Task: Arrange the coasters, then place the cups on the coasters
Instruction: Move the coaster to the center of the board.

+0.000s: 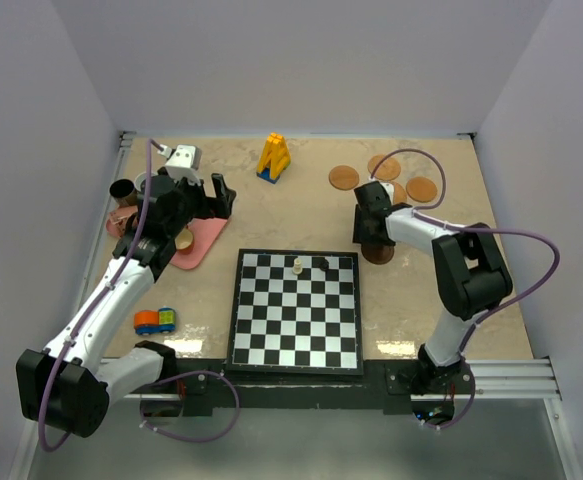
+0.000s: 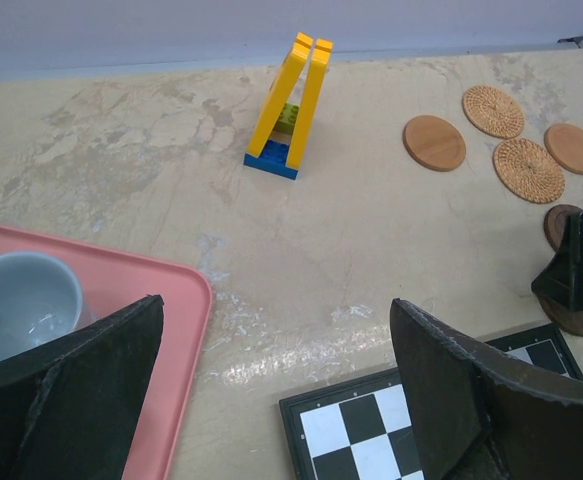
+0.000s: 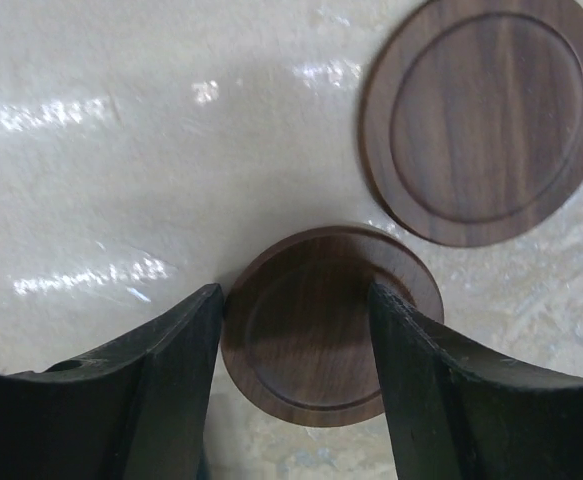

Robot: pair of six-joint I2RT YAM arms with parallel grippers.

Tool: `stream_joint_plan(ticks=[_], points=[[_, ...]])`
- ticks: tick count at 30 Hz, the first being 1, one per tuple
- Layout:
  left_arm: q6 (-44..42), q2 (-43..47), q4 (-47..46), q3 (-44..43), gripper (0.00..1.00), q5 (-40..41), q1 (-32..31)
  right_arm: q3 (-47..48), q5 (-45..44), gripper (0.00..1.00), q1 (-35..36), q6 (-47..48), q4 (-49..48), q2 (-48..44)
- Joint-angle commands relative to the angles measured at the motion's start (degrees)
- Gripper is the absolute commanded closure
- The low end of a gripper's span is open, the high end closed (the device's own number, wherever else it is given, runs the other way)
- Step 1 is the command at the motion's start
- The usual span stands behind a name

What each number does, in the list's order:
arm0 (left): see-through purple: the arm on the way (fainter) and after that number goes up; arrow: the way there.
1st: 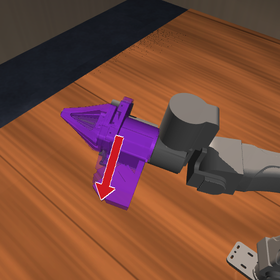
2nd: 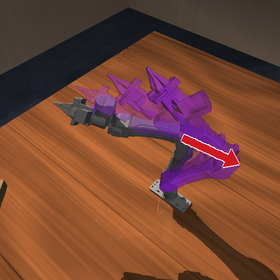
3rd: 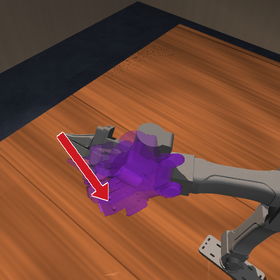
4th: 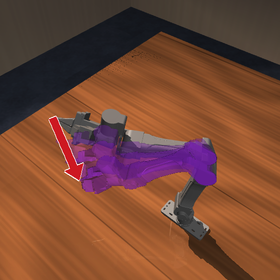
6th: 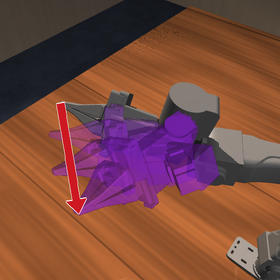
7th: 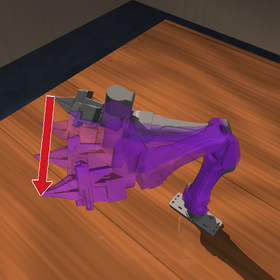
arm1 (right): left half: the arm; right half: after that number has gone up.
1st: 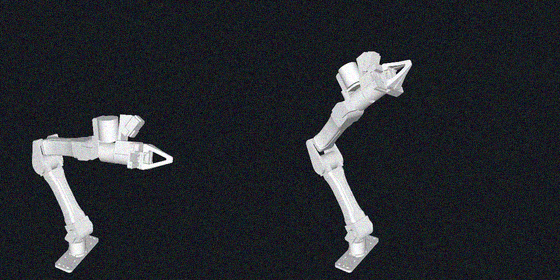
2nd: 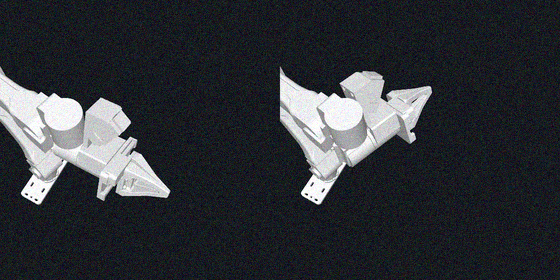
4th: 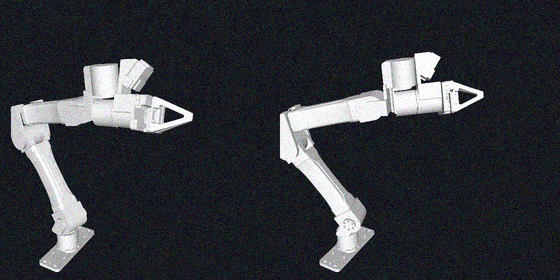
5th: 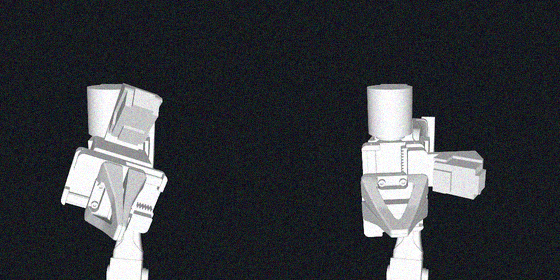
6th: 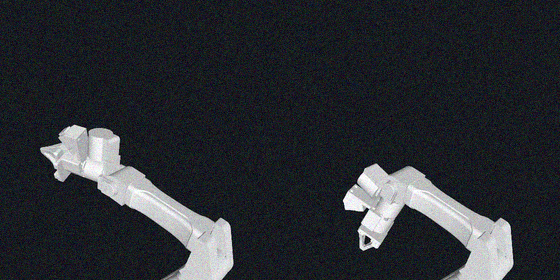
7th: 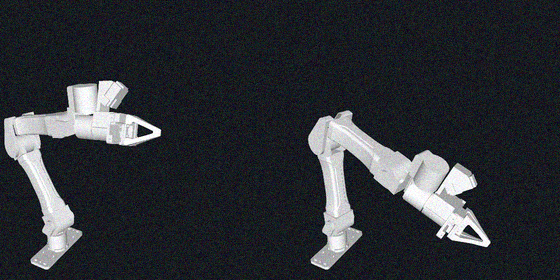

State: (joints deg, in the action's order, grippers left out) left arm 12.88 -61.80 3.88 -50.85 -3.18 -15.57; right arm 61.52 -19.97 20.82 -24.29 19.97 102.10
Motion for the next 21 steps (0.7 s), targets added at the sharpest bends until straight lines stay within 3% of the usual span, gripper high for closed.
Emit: stream_joint_plan(ticks=[1, 21], points=[[0.56, 0.45, -3.00, -0.21, 0.00, -1.65, -0.42, -2.72, -1.57, 0.39, -0.52, -1.02, 3.76, -3.57], [0.74, 1.25, -2.91, -0.13, 0.00, -1.65, -0.51, -2.63, -4.03, 0.41, -2.36, -2.42, 9.39, -4.19]])
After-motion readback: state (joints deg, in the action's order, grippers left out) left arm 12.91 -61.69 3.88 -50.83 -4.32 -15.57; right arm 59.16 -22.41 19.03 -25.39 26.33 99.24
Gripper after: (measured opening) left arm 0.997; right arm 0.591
